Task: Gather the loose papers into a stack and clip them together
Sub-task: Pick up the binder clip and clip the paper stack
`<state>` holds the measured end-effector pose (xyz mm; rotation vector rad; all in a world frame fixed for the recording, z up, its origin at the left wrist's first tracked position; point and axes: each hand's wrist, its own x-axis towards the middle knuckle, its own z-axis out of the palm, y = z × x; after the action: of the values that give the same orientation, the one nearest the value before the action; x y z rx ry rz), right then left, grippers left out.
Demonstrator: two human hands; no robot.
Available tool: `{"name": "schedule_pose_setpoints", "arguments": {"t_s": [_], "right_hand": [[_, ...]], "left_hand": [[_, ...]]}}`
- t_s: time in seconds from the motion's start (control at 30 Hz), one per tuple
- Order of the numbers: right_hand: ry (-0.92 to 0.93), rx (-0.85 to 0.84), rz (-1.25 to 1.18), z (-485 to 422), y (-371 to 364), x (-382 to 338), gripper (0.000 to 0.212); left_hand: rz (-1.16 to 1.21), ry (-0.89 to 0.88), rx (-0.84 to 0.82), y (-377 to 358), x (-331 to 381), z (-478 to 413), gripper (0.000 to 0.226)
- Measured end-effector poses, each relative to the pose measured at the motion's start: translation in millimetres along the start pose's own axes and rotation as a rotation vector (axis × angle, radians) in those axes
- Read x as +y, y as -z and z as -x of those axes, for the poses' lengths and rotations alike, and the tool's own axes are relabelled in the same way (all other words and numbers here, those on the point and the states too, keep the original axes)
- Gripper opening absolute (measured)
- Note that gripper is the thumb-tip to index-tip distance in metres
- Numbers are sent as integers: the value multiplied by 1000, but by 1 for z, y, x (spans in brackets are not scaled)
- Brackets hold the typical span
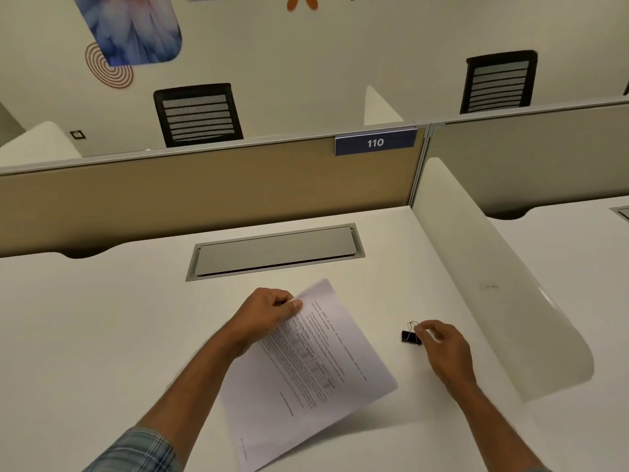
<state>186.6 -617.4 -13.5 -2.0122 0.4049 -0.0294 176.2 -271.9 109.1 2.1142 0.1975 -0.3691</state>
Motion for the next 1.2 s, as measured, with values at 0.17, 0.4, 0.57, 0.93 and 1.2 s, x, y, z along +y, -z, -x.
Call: {"name": "schedule_pose_setpoints", "arguments": {"t_s": [0.17,0.4,0.57,0.93,1.2], "right_hand": [[-5,-28,23,-7,-2,2,21],[55,-66,95,-15,-7,5,8],[43,-99,80,-15,-6,3,16],[-98,-139,-155,-16,-6,-6,15],[-90,-281,-452,21,-6,-64,12]], "left_hand": [[-11,12,10,-3,2,2,36],[-14,15,7,-8,2,2,36],[-12,28,11,-8,0,2,36],[-24,16,14,-9,-5,3,37],[-47,15,11,-11,0,8,37]]}}
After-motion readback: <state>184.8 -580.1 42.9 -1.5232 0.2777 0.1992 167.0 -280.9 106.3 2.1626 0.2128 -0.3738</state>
